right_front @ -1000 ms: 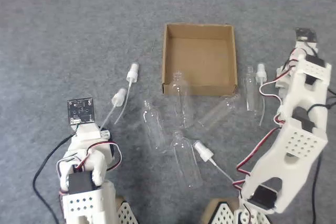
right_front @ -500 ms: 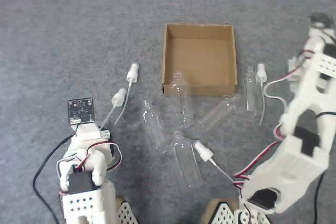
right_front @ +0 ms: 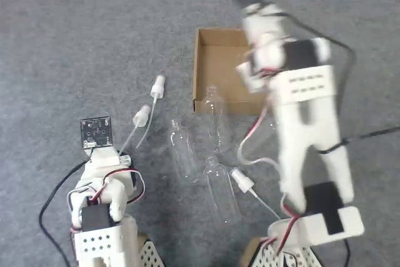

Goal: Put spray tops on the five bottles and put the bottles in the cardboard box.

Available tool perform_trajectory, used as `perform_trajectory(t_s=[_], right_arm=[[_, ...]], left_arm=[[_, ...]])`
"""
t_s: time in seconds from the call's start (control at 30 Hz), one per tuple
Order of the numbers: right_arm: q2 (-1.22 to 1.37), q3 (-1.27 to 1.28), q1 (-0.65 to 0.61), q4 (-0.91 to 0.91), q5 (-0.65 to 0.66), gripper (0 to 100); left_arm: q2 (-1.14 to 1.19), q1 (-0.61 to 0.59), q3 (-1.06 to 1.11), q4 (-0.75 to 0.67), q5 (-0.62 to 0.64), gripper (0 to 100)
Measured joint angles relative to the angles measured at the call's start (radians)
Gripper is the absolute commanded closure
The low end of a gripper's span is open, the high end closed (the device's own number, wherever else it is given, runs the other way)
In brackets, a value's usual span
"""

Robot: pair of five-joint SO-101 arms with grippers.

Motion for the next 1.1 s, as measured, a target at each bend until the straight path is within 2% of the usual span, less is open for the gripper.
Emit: perform_trajectory(t_s=[0.2,0.3,0.53,0.77,1.1], right_arm=[[0.008,0.000,-0.276,-0.060,-0.011,98.9],[0.068,0.000,-0.345,-0.157,-0.084,98.9],[0.247,0.000,-0.354,-0.419,-0.328,98.9],[0.358,0.000,-0.356,-0.644,-0.508,98.9],[0.508,0.000,-0.362,-0.726,-0.557,98.8]], left_arm=[[0.000,0.000,0.000,0.000,0.000,99],[0.000,0.000,0.000,0.000,0.000,99],[0.000,0.000,0.000,0.000,0.000,99],[0.000,0.000,0.000,0.000,0.000,99],[0.000,0.000,0.000,0.000,0.000,99]])
